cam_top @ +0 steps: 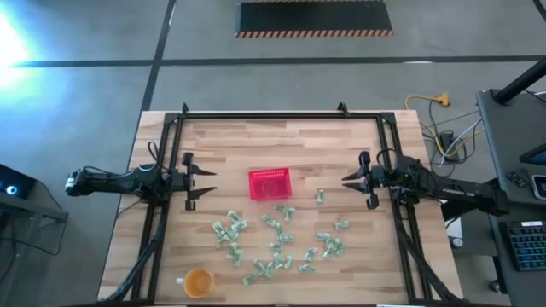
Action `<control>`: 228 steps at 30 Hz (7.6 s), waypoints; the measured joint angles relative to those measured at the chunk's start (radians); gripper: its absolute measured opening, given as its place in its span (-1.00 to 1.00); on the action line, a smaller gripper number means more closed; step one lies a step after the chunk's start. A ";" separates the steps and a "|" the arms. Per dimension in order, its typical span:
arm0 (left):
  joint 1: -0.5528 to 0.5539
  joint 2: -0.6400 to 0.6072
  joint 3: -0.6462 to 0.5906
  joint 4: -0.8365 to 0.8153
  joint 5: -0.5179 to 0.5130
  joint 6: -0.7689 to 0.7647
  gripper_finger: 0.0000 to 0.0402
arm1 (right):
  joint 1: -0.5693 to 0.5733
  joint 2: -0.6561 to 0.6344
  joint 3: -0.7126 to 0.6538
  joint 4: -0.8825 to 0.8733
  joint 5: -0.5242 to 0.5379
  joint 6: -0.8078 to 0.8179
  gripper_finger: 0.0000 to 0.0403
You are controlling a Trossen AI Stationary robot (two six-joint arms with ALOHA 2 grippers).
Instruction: Pick and place items into bin
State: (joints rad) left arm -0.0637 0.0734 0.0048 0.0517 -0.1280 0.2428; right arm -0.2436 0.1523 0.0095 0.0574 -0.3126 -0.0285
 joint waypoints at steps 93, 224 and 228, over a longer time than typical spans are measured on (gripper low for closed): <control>-0.001 0.018 0.000 0.127 0.014 -0.417 -0.08 | 0.001 0.009 0.000 0.397 -0.010 0.138 -0.66; -0.106 1.160 0.556 -0.344 0.126 -0.268 -0.08 | 0.188 1.498 0.846 0.168 0.397 -0.263 -0.28; -0.117 1.211 0.554 -0.325 0.127 -0.267 -0.08 | 0.194 1.480 0.845 0.154 0.394 -0.265 -0.24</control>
State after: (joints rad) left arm -0.1810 1.2841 0.5591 -0.2735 -0.0013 -0.0240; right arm -0.0495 1.6318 0.8547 0.2119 0.0812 -0.2939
